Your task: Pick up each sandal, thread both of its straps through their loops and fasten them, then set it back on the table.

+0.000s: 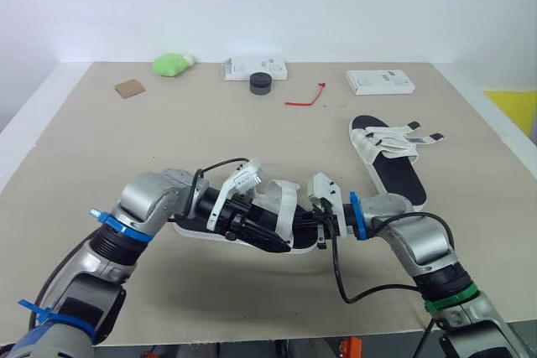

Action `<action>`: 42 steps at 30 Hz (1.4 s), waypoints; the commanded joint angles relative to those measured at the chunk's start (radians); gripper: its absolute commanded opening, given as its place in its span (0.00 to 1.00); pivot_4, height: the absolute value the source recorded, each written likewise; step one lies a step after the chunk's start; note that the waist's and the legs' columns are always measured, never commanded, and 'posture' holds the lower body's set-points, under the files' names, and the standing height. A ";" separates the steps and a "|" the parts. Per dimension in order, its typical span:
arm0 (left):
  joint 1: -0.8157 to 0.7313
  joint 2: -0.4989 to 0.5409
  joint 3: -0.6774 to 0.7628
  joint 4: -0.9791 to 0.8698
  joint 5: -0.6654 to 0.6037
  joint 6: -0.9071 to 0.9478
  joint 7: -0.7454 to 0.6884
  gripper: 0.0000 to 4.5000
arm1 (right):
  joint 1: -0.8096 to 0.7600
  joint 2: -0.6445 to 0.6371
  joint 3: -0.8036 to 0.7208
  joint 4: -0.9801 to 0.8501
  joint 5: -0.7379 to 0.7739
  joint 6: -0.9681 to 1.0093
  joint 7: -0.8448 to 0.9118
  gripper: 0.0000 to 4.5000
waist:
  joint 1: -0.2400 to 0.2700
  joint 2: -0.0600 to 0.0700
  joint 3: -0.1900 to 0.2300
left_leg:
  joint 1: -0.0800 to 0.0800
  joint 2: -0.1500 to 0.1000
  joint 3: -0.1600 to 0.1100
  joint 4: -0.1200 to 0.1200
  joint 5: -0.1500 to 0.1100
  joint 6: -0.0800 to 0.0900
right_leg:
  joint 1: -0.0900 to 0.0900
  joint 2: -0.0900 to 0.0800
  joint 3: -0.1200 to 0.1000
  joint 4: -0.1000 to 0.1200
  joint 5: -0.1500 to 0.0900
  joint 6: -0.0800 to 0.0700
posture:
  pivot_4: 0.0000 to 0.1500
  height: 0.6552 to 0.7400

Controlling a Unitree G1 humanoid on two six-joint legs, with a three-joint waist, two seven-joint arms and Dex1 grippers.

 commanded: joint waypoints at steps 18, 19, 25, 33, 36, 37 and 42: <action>-0.100 -0.196 0.207 0.164 -0.106 0.301 0.295 0.72 | 0.013 -0.007 0.028 0.068 -0.038 0.019 -0.022 0.00 | 0.000 0.000 0.001 | 0.000 0.001 0.000 0.002 0.000 0.000 | 0.000 0.001 0.000 0.001 0.003 0.005 | 1.00 1.00; -0.103 -0.199 0.210 0.169 -0.111 0.308 0.297 0.72 | 0.014 -0.007 0.028 0.067 -0.038 0.019 -0.022 0.00 | 0.000 0.000 0.001 | 0.000 0.000 0.000 0.002 0.000 0.000 | 0.000 0.001 0.000 0.001 0.003 0.005 | 1.00 1.00; -0.107 -0.206 0.205 0.181 -0.107 0.301 0.308 0.33 | 0.019 -0.009 0.024 0.061 -0.037 0.021 -0.025 0.00 | 0.000 0.000 0.001 | 0.000 0.000 0.000 0.002 0.000 0.000 | 0.000 0.001 0.000 0.001 0.003 0.005 | 1.00 1.00; -0.101 -0.179 0.171 0.149 -0.103 0.289 0.278 0.00 | 0.017 -0.008 0.024 0.062 -0.038 0.020 -0.025 0.00 | 0.000 0.000 0.001 | 0.000 0.000 0.000 0.002 0.000 0.000 | 0.000 0.001 0.000 0.001 0.003 0.004 | 1.00 1.00; -0.078 -0.138 0.117 0.104 -0.085 0.251 0.237 0.00 | 0.018 -0.008 0.025 0.060 -0.038 0.020 -0.026 0.00 | 0.000 0.000 0.001 | 0.000 0.000 0.000 0.002 0.000 0.000 | 0.000 0.001 0.000 0.001 0.003 0.004 | 1.00 1.00; -0.065 -0.117 0.088 0.079 -0.072 0.223 0.215 0.00 | 0.017 -0.007 0.025 0.060 -0.038 0.021 -0.026 0.00 | 0.000 0.000 0.001 | 0.000 0.000 0.000 0.002 0.000 0.000 | 0.000 0.001 0.000 0.001 0.003 0.004 | 1.00 1.00; -0.003 -0.038 -0.038 -0.011 0.009 0.057 0.135 0.00 | 0.019 -0.008 0.026 0.057 -0.036 0.023 -0.026 0.00 | 0.000 0.000 0.000 | 0.000 0.001 0.000 0.000 0.000 0.000 | 0.000 0.001 0.000 0.001 0.002 0.003 | 1.00 1.00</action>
